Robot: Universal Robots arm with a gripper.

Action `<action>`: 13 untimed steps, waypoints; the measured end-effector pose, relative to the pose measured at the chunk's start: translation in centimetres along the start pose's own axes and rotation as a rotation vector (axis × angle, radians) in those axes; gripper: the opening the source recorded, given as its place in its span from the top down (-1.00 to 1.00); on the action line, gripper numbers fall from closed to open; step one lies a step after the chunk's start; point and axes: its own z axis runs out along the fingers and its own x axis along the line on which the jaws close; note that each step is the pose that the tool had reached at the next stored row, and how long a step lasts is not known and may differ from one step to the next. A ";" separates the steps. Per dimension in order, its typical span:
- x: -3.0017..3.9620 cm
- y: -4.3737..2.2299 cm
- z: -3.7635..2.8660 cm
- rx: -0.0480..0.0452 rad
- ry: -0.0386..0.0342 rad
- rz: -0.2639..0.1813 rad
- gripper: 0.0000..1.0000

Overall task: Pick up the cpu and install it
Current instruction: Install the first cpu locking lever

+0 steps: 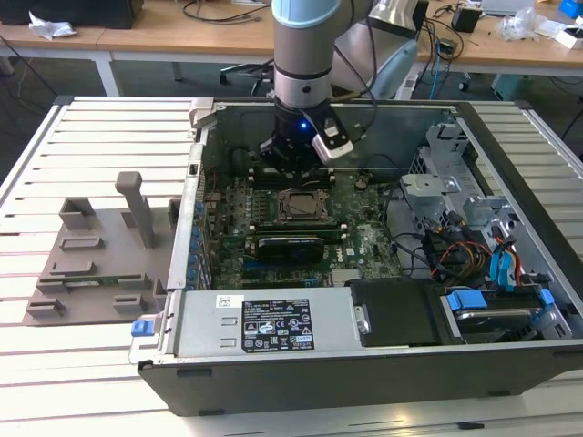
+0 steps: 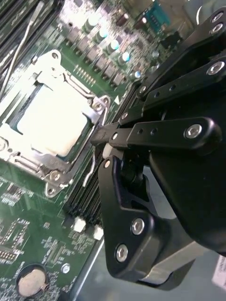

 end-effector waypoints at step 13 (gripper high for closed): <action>-1.50 -0.17 1.02 0.0008 0.0012 0.000 0.79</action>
